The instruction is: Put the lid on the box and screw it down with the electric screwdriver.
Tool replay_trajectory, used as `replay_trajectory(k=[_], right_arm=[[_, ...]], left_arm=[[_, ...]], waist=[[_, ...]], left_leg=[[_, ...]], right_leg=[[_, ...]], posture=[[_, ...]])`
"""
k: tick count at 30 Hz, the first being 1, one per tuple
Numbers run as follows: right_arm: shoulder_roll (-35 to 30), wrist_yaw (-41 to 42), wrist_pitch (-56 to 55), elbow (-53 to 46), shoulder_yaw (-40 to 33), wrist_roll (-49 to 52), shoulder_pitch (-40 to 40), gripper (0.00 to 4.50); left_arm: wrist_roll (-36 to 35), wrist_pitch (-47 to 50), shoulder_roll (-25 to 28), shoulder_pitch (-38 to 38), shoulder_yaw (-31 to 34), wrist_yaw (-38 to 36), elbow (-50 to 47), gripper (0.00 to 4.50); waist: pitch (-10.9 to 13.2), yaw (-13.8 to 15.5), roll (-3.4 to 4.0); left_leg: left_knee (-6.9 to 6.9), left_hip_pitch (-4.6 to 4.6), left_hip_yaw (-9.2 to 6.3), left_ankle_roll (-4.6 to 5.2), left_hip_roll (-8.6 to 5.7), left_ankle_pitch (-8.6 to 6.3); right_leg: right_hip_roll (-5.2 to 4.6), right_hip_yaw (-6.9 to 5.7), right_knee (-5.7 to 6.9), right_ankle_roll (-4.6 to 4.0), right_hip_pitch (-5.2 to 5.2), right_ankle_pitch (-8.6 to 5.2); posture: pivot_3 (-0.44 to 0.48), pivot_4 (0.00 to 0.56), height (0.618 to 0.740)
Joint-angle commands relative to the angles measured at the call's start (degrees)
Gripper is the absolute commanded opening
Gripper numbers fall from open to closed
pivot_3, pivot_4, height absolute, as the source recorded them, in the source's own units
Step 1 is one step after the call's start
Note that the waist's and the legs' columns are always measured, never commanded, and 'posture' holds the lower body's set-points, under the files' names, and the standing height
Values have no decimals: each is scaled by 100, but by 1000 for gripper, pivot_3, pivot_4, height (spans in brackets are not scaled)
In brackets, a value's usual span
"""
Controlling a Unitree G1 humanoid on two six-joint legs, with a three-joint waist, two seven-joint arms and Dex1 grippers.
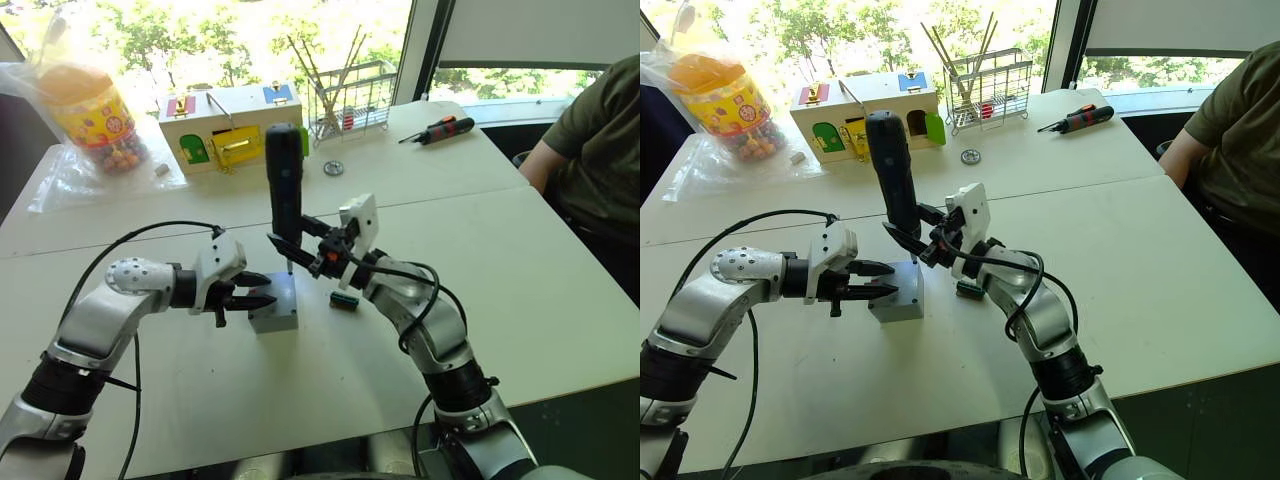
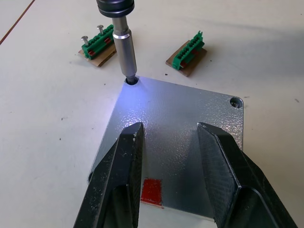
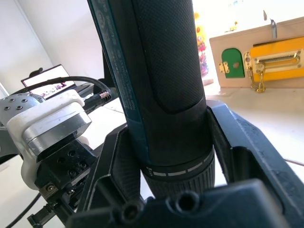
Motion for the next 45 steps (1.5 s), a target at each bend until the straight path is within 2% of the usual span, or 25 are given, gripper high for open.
replay_trajectory(k=[1, 11, 24, 29, 34, 38, 41, 43, 45], right_arm=[[-42, 47, 371, 616, 204, -122, 257, 1768], [-42, 65, 359, 554, 186, -106, 231, 1768], [-69, -81, 646, -78, -63, 61, 87, 1768], [-163, -352, 1664, -1273, -595, 621, -669, 1768], [-580, -619, 2807, -1655, -1463, 1226, -1599, 1768], [-1077, -1154, 4203, -1432, -2094, 1317, -2233, 1768], [-1789, -949, 5868, -878, -2947, 1806, -2803, 1768], [-2312, -771, 6529, -436, -3259, 1907, -2971, 1768], [-2965, -455, 6902, 51, -3255, 2017, -2928, 1768]], left_arm=[[97, 1, -6, 47, -73, 4, 44, 1779], [114, -21, -22, 17, -89, 10, 73, 1779], [167, -38, -119, 29, -158, 35, 121, 1779], [180, -118, -140, 195, -190, 44, 123, 1779], [170, -148, -207, 218, -209, 84, 146, 1779], [-2, -73, -297, 2, -84, 51, 155, 1779], [-634, 410, -494, -553, 319, 139, -157, 1779], [-802, 565, -504, -790, 371, 112, -352, 1779], [-806, 583, -454, -940, 273, 21, -538, 1779]], waist=[[0, 0, 0], [-1, 1, 0], [1, 23, 2], [11, 44, 5], [36, 141, 10], [42, 169, 8], [82, 189, -6], [94, 180, -9], [100, 157, -4]], left_leg=[[-2, 1, 0, 0, 0, 0], [-5, 2, 0, 0, 2, 0], [-8, 2, 0, 0, 2, 0], [-6, -20, 0, -1, 2, 0], [-7, -40, 1, -8, 1, 5], [-8, -38, 0, -8, 1, 4], [-4, -47, 0, -7, -1, 4], [26, -128, -11, -20, -3, 15], [59, -171, -11, -45, -3, 29]], right_leg=[[0, 0, -1, 0, 0, 0], [2, 1, -3, 0, 0, 0], [2, 1, -10, -1, 1, 0], [0, 2, -10, -1, -21, 0], [-11, 2, -8, -2, -42, 1], [-14, -1, -9, -3, -39, 1], [-19, -2, -9, -4, -39, 2], [-19, -8, 2, -11, -79, 9], [-19, -10, 5, -11, -106, 10]], posture=[[0, 150, 740], [0, 150, 740], [0, 150, 740], [0, 150, 740], [0, 150, 740], [0, 150, 740], [0, 150, 740], [0, 150, 740], [0, 150, 740]])
